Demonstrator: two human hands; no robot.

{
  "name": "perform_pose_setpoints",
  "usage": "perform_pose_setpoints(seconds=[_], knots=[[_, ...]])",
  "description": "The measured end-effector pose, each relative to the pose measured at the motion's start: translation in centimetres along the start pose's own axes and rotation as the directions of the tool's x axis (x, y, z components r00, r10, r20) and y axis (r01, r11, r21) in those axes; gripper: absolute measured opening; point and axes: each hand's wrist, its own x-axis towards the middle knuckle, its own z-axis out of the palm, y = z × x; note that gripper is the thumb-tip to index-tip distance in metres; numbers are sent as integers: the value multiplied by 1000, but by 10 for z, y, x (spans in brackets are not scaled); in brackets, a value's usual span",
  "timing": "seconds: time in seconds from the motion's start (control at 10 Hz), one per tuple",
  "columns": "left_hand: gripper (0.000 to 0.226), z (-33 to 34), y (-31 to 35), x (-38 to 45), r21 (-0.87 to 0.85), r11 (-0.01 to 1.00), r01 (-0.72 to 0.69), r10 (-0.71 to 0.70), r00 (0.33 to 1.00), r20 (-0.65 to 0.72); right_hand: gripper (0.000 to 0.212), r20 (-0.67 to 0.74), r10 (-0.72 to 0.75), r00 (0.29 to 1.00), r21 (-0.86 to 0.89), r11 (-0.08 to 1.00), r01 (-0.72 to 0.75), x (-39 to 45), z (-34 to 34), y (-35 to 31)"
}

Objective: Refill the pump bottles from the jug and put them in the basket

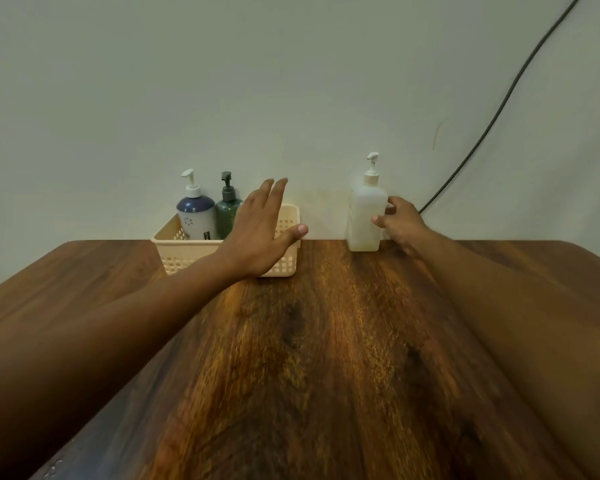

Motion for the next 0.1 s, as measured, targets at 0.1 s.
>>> perform_pose_setpoints(seconds=[0.1], knots=[[86,-21,3,-13,71,997,1,-1,1000,0,39,-88,-92,992,-191,979,74,-26,-6,-17]])
